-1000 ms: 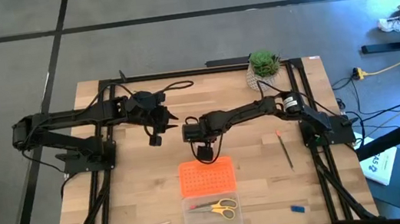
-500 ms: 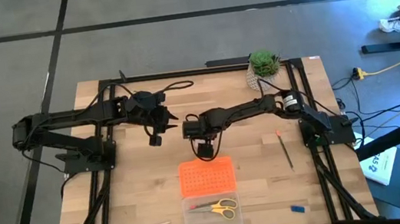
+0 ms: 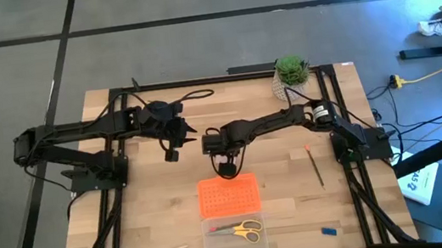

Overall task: Pack school essentials
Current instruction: Put the notepad into the supply box

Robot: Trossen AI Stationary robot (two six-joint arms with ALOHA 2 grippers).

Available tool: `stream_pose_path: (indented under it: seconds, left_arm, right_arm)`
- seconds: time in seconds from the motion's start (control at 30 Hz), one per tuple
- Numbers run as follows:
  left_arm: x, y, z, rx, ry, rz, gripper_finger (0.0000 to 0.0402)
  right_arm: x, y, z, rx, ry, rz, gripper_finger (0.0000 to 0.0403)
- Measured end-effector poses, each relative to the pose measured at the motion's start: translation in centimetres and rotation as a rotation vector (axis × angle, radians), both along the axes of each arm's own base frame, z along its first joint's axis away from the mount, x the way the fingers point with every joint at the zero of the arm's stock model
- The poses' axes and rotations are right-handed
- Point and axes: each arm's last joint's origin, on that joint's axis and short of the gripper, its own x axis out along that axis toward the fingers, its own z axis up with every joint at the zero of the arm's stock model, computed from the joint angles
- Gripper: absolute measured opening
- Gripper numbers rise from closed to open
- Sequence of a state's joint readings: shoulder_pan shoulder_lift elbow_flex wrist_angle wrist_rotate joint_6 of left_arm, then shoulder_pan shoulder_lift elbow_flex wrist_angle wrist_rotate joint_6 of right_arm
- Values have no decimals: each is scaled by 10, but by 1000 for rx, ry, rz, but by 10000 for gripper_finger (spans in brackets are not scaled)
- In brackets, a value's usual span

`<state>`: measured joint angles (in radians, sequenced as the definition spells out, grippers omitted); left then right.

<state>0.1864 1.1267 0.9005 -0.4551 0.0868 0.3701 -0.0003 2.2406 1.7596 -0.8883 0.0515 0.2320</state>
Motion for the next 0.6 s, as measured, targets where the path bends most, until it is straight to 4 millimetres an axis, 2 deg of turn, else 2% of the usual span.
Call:
stream_pose_path:
  seconds: [0.4, 0.6]
  left_arm:
    - [0, 0, 0, 0, 0, 0, 104]
    - [0, 0, 0, 0, 0, 0, 104]
  right_arm:
    - [0, -2, 0, 32, 0, 52, 386]
    - [0, -5, 0, -42, 6, 41, 386]
